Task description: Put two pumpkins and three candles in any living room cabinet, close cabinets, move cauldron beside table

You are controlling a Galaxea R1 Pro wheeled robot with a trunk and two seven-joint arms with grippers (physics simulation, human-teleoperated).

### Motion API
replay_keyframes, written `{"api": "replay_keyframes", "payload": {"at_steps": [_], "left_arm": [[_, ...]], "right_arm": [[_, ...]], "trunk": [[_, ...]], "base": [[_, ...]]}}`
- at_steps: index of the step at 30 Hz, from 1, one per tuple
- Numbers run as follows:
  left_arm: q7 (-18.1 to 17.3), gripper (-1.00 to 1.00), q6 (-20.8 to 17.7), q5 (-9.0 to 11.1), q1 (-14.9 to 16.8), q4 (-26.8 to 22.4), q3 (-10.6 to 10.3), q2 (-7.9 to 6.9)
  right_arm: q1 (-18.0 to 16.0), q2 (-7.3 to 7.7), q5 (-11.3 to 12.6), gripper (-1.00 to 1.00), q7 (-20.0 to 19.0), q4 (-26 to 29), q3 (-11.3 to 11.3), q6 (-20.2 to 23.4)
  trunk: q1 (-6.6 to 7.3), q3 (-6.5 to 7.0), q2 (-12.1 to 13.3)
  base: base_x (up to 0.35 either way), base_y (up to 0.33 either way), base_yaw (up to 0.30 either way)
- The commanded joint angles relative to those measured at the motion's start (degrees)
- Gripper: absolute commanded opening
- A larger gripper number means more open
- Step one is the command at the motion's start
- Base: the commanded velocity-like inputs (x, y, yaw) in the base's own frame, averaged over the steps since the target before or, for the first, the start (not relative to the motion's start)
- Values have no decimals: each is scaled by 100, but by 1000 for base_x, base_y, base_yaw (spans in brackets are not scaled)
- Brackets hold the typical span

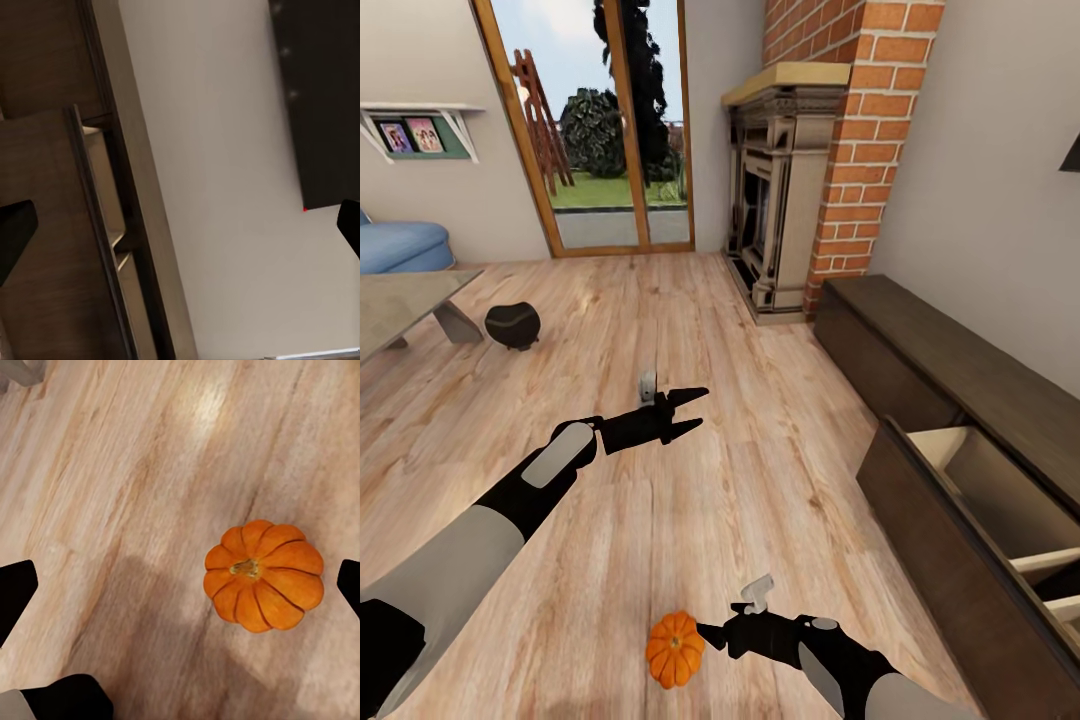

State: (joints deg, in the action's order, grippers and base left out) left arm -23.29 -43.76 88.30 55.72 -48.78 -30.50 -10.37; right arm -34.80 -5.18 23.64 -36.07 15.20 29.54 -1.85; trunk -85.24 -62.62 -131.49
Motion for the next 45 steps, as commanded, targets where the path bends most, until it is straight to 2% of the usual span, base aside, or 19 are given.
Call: {"api": "replay_keyframes", "payload": {"at_steps": [1,27,31,32,34,35,36,37,39,45], "left_arm": [[0,100,-1,3,0,0,0,0],[0,100,-1,3,0,0,0,0],[0,100,-1,3,0,0,0,2],[0,100,-1,3,0,0,0,4],[0,100,-1,3,0,0,-1,7],[0,100,-1,3,0,0,0,8],[0,100,-1,3,0,0,0,8],[0,100,-1,3,0,0,0,9],[-2,100,-1,3,0,0,0,9],[-1,100,-1,3,0,0,-1,12]], "right_arm": [[0,0,1,100,1,0,-1,0],[0,3,1,100,22,0,-1,19],[-5,114,48,100,-117,34,-6,295],[-8,149,115,100,-198,43,-7,449],[-53,189,396,100,-433,49,-7,838],[-151,229,806,100,-678,22,-3,1202],[-202,297,1051,100,-818,15,-2,1357],[-221,357,1154,100,-898,24,-1,1411],[-241,466,1262,100,-1055,54,-1,1454],[-253,545,1327,100,-1274,108,-1,1460]], "trunk": [[-22,-18,-42],[-593,-485,-1084],[-648,-564,-1177],[-650,-586,-1179],[-655,-631,-1181],[-658,-653,-1183],[-660,-675,-1184],[-663,-697,-1185],[-668,-742,-1188],[-684,-874,-1196]], "base": [[0,0,0],[0,0,0],[0,0,0],[0,0,0],[0,0,0],[0,0,0],[0,0,0],[0,0,0],[0,0,0],[0,0,0]]}}
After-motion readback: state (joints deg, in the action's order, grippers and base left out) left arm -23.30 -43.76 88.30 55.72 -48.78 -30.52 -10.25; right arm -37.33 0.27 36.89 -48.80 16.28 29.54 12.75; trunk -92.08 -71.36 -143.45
